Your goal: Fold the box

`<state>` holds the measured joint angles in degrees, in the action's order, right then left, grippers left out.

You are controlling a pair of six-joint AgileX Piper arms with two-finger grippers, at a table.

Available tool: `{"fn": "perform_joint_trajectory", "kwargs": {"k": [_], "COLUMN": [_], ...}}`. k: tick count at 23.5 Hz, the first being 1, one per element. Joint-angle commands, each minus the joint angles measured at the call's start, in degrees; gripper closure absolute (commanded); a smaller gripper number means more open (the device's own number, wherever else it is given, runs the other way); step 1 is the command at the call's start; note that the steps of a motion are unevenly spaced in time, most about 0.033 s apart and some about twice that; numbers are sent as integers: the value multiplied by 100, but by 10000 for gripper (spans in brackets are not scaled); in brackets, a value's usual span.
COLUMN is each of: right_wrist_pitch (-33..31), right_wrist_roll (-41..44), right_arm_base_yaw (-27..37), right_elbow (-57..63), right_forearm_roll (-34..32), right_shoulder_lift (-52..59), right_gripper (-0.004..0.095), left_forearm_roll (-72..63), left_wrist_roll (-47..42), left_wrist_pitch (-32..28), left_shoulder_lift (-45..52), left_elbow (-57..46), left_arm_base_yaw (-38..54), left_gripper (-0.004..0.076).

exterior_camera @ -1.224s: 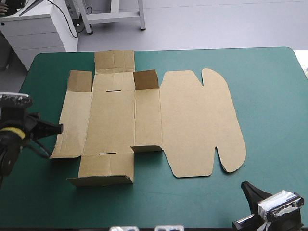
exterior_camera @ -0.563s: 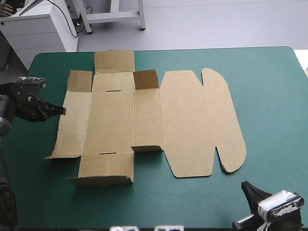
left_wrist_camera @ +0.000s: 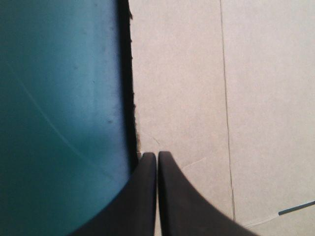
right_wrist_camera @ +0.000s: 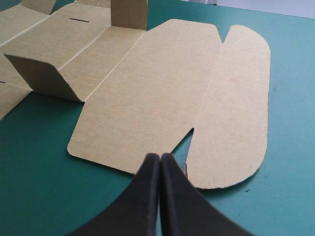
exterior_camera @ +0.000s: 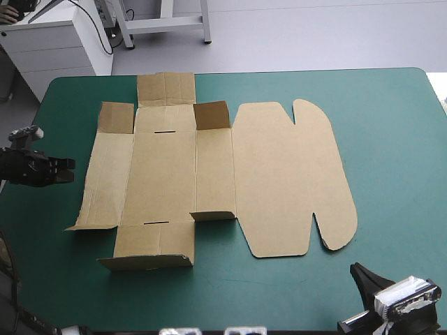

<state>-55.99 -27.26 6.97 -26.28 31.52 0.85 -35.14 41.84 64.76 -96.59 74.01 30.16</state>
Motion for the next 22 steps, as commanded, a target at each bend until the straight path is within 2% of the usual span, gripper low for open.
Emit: {"fn": "perform_joint_trajectory", "kwargs": {"k": [1,5,6,10,12,16,22], "right_wrist_pitch": [380,380,370,370,370,379,401], "right_wrist_roll": [-29,-29,-29,-29,-29,-29,-18], "right_arm_base_yaw": [-18,-18,-18,-18,-18,-18,-18], "right_elbow": [-118,-118,-118,-118,-118,-118,-118], "right_forearm_roll": [135,135,135,135,135,135,88], "right_shoulder_lift": [66,66,66,66,66,66,66], "right_gripper": [928,928,928,928,928,928,928], "left_forearm_roll": [-373,-438,-447,-550,-576,-1056,-949], "left_wrist_roll": [69,239,343,354,354,330,-26], "left_wrist_pitch": [272,424,554,582,582,938,938], "left_shoulder_lift": [-95,-441,-584,-680,-691,-875,-1037], "left_elbow": [163,174,174,235,261,248,236], "left_arm_base_yaw": [9,9,9,12,21,21,-295], "left_gripper": [723,638,559,329,269,267,267]}}
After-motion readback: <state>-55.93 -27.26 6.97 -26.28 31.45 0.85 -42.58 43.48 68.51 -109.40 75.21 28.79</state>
